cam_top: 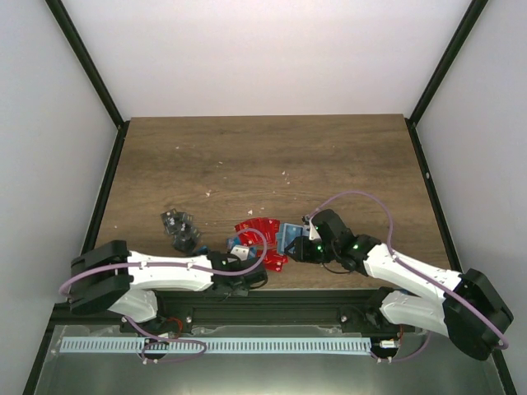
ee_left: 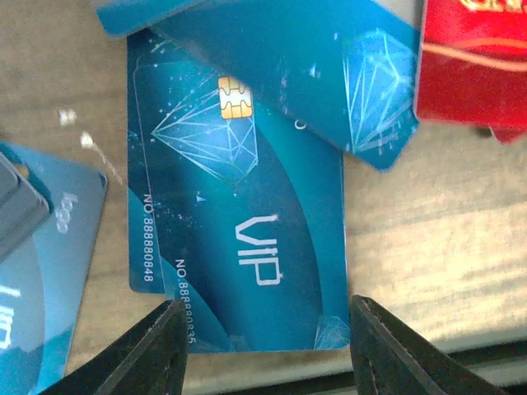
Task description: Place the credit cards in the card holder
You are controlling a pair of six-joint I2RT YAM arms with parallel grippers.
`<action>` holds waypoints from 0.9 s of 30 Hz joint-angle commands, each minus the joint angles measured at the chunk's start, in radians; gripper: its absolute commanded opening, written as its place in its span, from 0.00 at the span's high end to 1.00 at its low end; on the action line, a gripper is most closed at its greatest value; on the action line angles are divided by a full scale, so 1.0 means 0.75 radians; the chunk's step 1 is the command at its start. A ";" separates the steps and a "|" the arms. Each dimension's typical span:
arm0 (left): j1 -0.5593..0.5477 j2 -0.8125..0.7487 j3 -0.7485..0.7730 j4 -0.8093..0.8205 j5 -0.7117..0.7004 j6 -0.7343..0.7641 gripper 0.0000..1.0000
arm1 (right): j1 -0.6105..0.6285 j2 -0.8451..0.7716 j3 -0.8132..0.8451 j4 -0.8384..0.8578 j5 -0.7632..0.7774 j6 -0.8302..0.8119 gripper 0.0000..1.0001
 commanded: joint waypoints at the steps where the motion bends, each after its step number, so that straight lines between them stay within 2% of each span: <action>1: -0.026 -0.088 -0.049 -0.080 0.085 -0.017 0.48 | 0.014 -0.007 0.019 0.003 0.002 0.010 0.64; 14: -0.059 -0.338 -0.057 -0.181 0.127 -0.036 0.46 | 0.014 -0.043 0.016 0.029 -0.012 0.049 0.63; 20: -0.059 -0.265 -0.080 -0.130 0.130 -0.036 0.29 | 0.014 -0.058 -0.004 0.039 -0.008 0.062 0.63; 27: -0.054 -0.088 -0.024 -0.074 0.092 -0.025 0.22 | 0.014 -0.067 -0.023 0.046 -0.012 0.063 0.63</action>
